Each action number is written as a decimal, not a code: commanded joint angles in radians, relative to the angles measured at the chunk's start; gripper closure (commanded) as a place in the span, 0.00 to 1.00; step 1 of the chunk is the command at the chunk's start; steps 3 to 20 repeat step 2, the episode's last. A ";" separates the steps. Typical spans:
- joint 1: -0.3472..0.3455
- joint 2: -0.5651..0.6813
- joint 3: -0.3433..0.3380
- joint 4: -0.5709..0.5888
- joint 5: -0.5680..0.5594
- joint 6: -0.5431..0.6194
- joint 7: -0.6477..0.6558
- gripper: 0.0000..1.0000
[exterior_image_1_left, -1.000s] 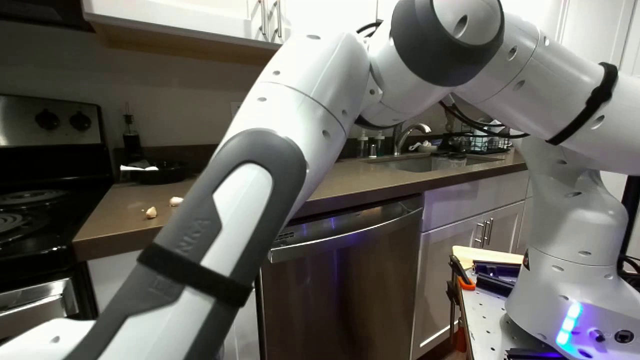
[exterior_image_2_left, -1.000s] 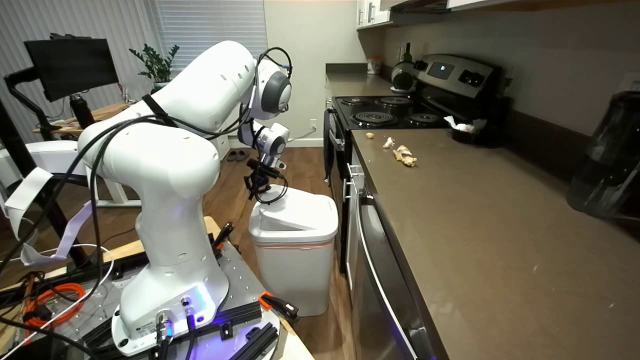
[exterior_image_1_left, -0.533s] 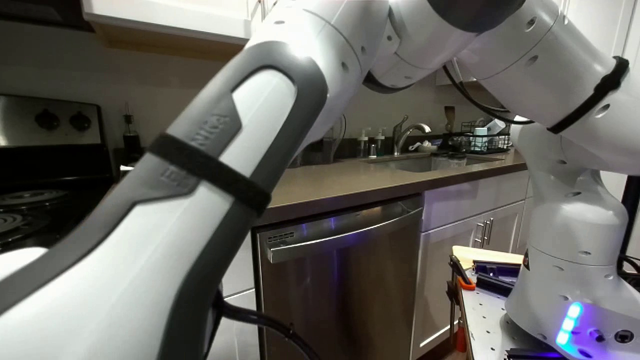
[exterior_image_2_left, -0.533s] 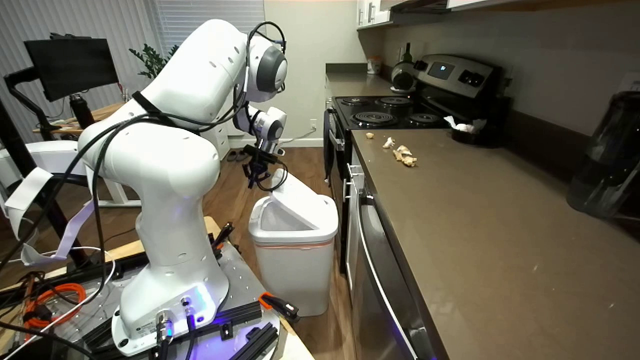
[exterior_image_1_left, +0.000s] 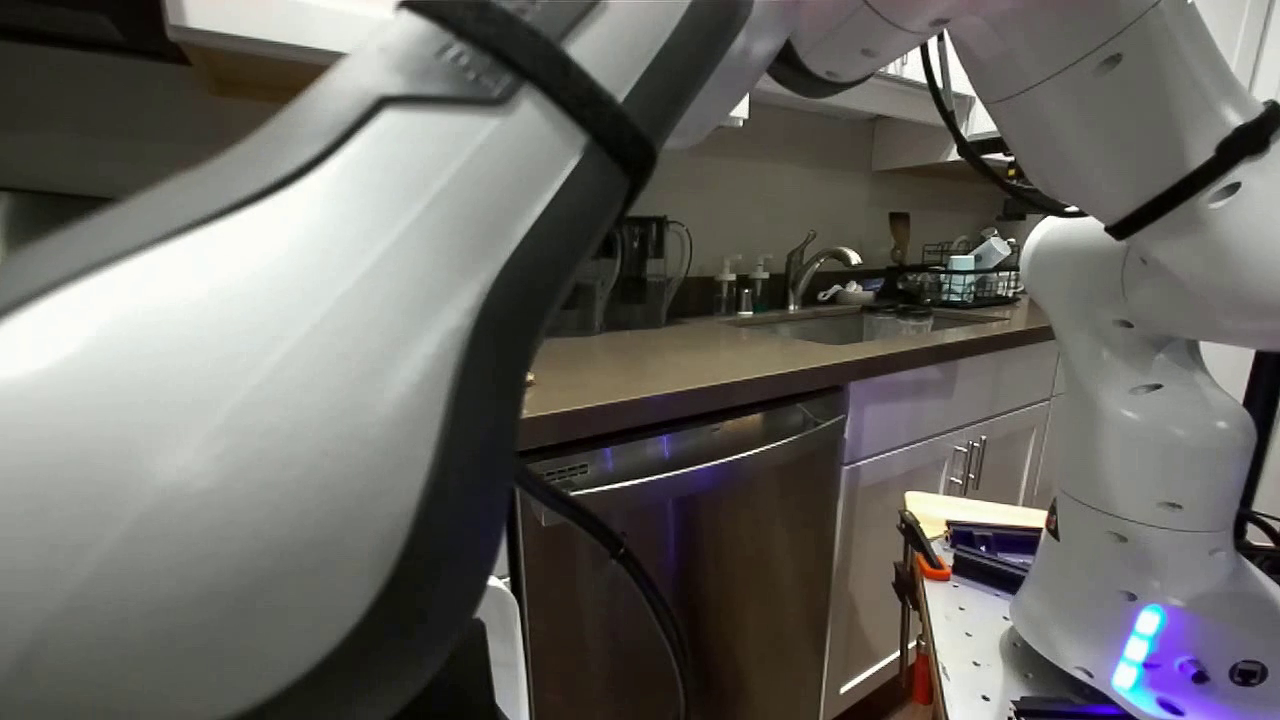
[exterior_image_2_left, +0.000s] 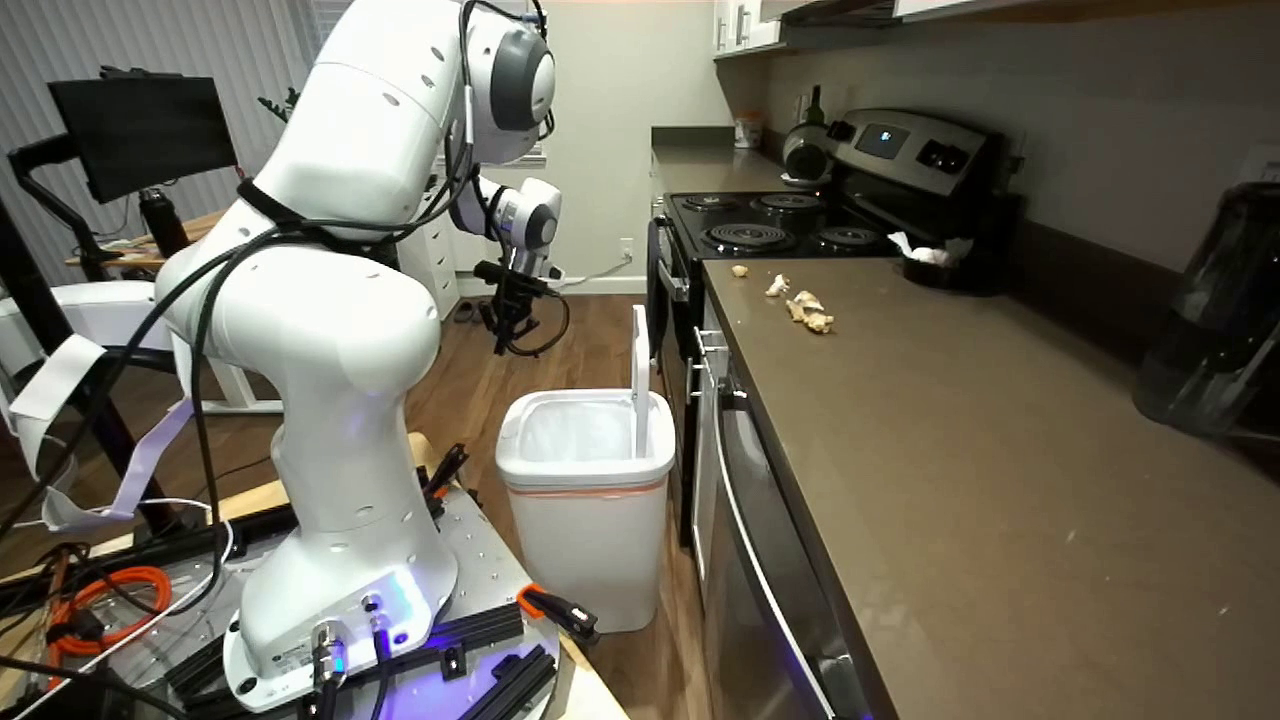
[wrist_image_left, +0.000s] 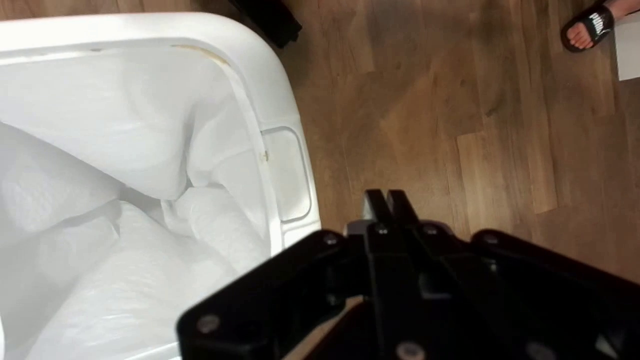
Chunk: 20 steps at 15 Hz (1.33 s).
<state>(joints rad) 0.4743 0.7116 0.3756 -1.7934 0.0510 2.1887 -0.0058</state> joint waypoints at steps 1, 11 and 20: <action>0.018 -0.095 -0.016 -0.085 -0.009 0.010 0.050 0.92; 0.020 -0.108 -0.016 -0.094 -0.008 0.010 0.059 0.94; 0.020 -0.108 -0.016 -0.094 -0.008 0.010 0.059 0.94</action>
